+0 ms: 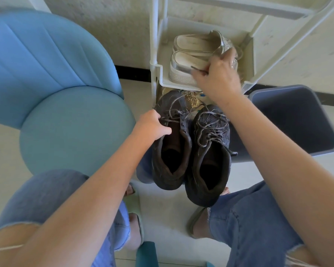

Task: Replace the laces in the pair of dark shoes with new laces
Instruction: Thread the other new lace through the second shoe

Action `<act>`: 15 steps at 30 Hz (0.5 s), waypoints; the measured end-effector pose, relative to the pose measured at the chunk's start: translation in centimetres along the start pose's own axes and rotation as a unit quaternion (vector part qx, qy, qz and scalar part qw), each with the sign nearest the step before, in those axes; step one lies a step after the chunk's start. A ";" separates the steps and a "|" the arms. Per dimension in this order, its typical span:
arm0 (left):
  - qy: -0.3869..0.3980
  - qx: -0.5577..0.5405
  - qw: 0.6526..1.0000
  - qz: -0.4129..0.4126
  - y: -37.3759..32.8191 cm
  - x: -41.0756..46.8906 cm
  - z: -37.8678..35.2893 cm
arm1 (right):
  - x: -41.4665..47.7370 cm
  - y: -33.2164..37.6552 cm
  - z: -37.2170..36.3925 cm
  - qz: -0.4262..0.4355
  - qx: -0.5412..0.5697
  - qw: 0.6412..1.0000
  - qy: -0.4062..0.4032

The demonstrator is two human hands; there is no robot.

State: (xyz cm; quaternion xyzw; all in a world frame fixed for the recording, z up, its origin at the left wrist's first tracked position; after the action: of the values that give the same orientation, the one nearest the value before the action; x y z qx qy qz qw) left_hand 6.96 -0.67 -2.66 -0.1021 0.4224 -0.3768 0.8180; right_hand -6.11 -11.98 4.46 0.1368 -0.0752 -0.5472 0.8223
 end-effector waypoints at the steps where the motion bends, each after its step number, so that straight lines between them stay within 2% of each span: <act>1: 0.000 0.001 1.000 0.001 0.0 -0.1 0.0 | -0.2 0.2 -0.6 0.019 0.055 0.997 0.050; 2: 0.003 0.001 1.000 0.003 0.1 -0.1 0.1 | -0.4 0.5 -1.2 0.034 0.112 0.986 0.123; 4: 0.016 -0.001 1.000 0.002 0.1 -0.2 0.3 | -0.9 1.2 -2.1 0.047 0.190 0.937 0.289; 6: 0.022 -0.005 1.000 -0.001 0.1 -0.2 0.4 | -1.2 1.4 -2.9 0.051 0.227 0.899 0.371; 11: 0.032 -0.091 0.995 0.024 0.2 -0.2 0.9 | -1.2 1.0 -4.3 0.013 0.305 0.859 0.411; 15: 0.044 -0.128 0.990 0.038 0.5 0.0 0.7 | -1.3 1.0 -4.8 0.074 0.235 0.883 0.399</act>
State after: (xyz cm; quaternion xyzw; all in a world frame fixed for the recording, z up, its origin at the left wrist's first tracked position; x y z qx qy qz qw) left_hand 7.76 -0.44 -2.41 -0.1732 0.5064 -0.2920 0.7927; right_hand -4.41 -9.73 0.28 0.5268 0.1232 -0.3501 0.7646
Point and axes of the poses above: each hand's wrist, its own x-axis towards the middle knuckle, its own z-axis out of the back of the hand, y = z × x, the point moved 1 cm from there along x, towards the middle knuckle, and after that the axes turned 8 degrees about z, right-handed, at the moved point
